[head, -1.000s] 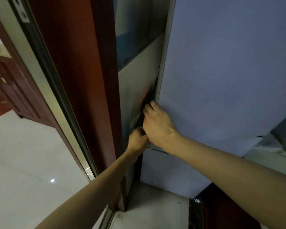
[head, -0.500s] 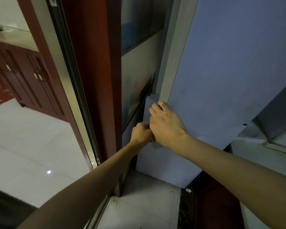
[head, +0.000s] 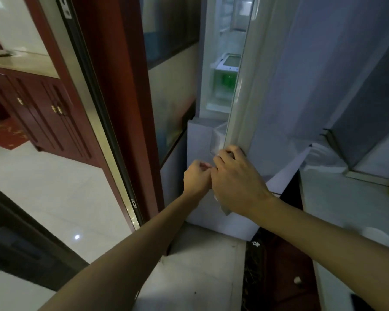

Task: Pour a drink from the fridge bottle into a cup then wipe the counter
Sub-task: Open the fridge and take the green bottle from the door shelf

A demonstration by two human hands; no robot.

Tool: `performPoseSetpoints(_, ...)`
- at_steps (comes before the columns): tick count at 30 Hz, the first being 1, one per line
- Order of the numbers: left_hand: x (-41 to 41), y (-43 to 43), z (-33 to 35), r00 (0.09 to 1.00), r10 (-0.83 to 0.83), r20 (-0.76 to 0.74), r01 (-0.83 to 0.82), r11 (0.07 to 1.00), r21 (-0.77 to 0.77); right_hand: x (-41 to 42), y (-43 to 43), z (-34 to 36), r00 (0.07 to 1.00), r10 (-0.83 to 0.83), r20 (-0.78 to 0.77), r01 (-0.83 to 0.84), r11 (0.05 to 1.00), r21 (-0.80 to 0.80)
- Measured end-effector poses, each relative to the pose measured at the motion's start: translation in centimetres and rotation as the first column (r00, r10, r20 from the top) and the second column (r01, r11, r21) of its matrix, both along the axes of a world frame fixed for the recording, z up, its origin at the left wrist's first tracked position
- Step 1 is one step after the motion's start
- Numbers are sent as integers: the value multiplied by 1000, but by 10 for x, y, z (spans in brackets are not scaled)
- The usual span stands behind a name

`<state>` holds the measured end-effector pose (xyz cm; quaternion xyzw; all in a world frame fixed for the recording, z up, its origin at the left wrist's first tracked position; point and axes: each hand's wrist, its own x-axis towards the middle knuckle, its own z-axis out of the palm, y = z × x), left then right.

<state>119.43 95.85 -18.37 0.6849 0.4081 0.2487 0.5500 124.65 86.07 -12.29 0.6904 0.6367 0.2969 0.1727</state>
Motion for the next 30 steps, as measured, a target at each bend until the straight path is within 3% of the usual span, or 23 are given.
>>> performPoseSetpoints(8, 25, -26, 6, 989, -121, 81, 114, 990, 78, 1, -64, -4, 995, -92, -35, 93, 995, 34)
performPoseSetpoints(12, 27, -39, 0, 960, -269, 73, 263, 961, 80, -2, -89, -3, 980, -184, -72, 189, 980, 65)
performPoseSetpoints(16, 25, -48, 5, 892, -450, 51, 442, 889, 117, -9, -98, 3, 954, -228, -196, 257, 956, 141)
performPoseSetpoints(19, 22, -56, 12, 784, -621, 15, 610, 774, 171, -14, -91, 9, 920, -270, -284, 327, 928, 177)
performPoseSetpoints(24, 16, -79, 6, 554, -825, -113, 822, 521, 228, -4, -76, 18, 727, -462, -509, 585, 804, 105)
performPoseSetpoints(30, 17, -79, 11, 560, -809, -178, 818, 508, 269, 27, -79, 16, 531, -561, -635, 692, 719, -57)
